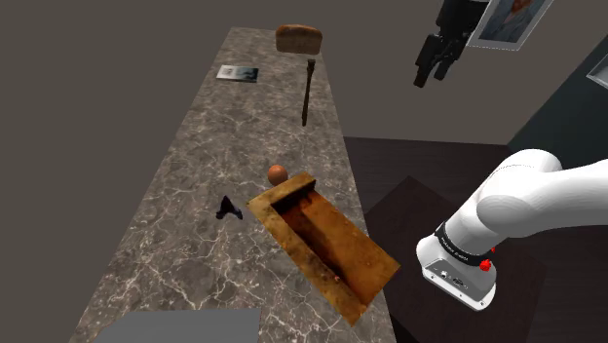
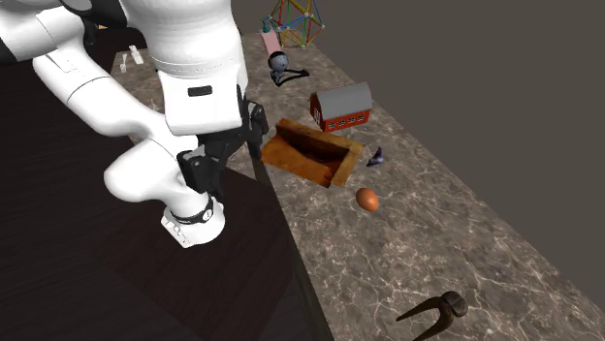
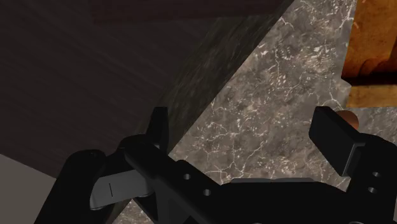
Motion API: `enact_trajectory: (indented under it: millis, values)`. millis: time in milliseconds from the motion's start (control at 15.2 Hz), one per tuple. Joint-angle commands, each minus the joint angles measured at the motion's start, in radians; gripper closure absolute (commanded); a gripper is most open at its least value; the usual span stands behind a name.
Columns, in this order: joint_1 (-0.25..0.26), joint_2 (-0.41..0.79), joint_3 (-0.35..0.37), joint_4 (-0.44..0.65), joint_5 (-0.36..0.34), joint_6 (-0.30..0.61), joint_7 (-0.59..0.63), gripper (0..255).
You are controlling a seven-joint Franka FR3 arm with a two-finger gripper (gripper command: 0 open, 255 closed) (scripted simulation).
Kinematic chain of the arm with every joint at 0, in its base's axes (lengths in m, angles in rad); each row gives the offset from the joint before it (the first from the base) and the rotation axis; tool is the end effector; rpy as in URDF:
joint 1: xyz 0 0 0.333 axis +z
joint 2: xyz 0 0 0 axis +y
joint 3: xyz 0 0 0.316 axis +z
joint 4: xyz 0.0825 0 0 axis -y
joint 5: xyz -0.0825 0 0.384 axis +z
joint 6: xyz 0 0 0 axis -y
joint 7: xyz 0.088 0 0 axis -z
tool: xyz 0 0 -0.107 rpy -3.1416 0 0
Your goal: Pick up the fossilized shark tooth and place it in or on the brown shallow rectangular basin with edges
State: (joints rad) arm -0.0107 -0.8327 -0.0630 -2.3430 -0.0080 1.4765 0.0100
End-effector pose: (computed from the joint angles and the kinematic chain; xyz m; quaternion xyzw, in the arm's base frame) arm 0.2835 -0.0285 0.6017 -0.9992 0.0314 0.0170 0.0197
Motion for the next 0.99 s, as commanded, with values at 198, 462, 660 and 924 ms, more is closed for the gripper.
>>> enact_trajectory:
  millis: [198,462,660,924]
  values:
    - [0.022,0.039,0.057,-0.022,0.042,0.054,0.057,0]
    - [0.051,0.107,0.132,-0.034,0.092,0.129,0.13,0]
    - [0.072,0.171,0.187,-0.031,0.124,0.186,0.184,0]
    - [0.096,0.271,0.259,-0.009,0.157,0.262,0.254,0]
